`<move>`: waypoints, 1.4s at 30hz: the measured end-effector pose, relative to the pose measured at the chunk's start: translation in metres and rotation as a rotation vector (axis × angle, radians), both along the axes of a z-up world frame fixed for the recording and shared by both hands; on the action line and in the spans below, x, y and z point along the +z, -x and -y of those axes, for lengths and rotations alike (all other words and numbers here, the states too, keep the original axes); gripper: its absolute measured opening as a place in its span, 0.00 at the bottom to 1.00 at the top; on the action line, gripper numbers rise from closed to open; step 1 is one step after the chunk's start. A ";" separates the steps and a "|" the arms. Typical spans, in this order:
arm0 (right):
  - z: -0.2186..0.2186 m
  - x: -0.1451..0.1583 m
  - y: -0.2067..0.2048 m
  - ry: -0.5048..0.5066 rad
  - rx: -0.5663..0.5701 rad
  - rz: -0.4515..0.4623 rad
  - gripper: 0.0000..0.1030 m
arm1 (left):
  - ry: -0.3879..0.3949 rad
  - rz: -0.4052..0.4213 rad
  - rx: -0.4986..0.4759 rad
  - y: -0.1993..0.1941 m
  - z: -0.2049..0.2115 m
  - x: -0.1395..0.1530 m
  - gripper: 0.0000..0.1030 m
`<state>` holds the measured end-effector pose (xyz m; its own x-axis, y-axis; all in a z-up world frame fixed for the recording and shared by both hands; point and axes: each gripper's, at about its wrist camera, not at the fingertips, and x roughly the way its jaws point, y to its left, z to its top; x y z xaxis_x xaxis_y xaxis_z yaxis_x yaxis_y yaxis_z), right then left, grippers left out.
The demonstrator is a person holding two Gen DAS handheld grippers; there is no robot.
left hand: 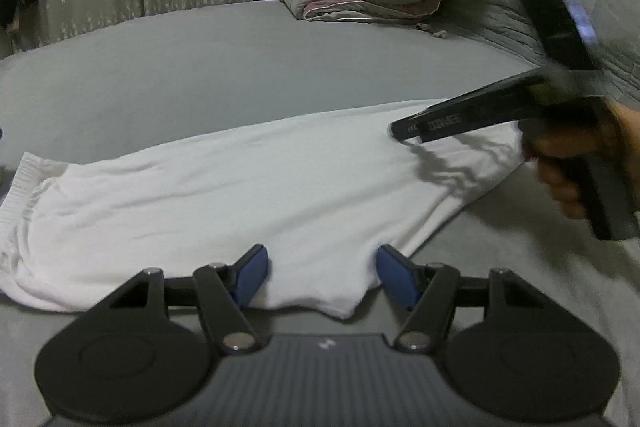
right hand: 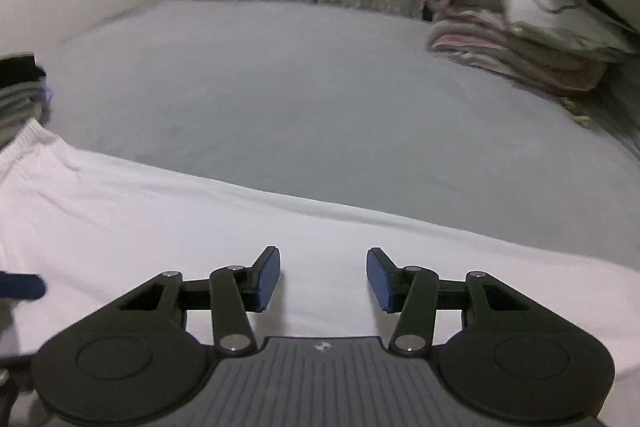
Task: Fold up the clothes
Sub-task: 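Move both tools along the white trouser leg toward its hem, then grasp the trouser hem corner with the right tool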
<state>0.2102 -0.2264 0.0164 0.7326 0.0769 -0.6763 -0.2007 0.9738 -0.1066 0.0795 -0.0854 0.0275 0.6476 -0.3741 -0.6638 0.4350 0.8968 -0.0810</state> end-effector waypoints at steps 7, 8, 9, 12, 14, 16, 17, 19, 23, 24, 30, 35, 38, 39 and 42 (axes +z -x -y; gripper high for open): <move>0.004 -0.007 -0.055 -0.028 -0.049 -0.034 0.42 | -0.031 0.021 -0.009 0.005 0.002 -0.003 0.61; 0.003 -0.005 -0.057 -0.024 -0.056 -0.031 0.42 | -0.033 0.022 -0.010 0.006 0.002 -0.004 0.62; 0.004 -0.005 -0.063 -0.023 -0.066 -0.030 0.42 | -0.033 0.022 -0.011 0.006 0.002 -0.004 0.62; 0.014 -0.001 -0.069 -0.021 -0.153 -0.012 0.41 | -0.029 0.017 -0.012 0.007 0.000 -0.002 0.62; 0.032 0.011 -0.055 -0.073 -0.209 0.026 0.41 | -0.023 0.013 -0.013 0.007 -0.002 -0.002 0.62; 0.058 0.025 -0.031 -0.157 -0.247 0.053 0.42 | -0.014 0.010 -0.012 0.006 -0.002 -0.001 0.62; 0.079 0.030 -0.015 -0.182 -0.290 0.059 0.42 | -0.011 0.010 -0.013 0.006 -0.002 0.000 0.63; 0.119 0.041 0.018 -0.234 -0.376 0.070 0.42 | -0.003 0.012 -0.015 0.008 -0.003 0.003 0.63; 0.215 0.043 0.078 -0.347 -0.614 0.073 0.42 | 0.029 0.029 -0.033 0.013 -0.005 0.017 0.63; 0.230 0.038 0.086 -0.377 -0.643 0.069 0.42 | 0.032 0.037 -0.037 0.016 -0.004 0.022 0.63; 0.310 0.011 0.130 -0.582 -0.774 0.070 0.43 | 0.029 0.096 -0.109 0.045 0.007 0.037 0.63; 0.318 0.002 0.116 -0.580 -0.764 0.121 0.43 | 0.043 0.084 -0.087 0.040 0.016 0.035 0.63; 0.316 -0.006 0.105 -0.546 -0.757 0.145 0.43 | 0.034 0.089 -0.100 0.037 0.019 0.030 0.63; 0.315 -0.007 0.105 -0.542 -0.754 0.151 0.43 | 0.027 0.088 -0.106 0.037 0.019 0.028 0.63; 0.315 -0.010 0.100 -0.530 -0.738 0.166 0.43 | 0.028 0.076 -0.102 0.033 0.018 0.026 0.63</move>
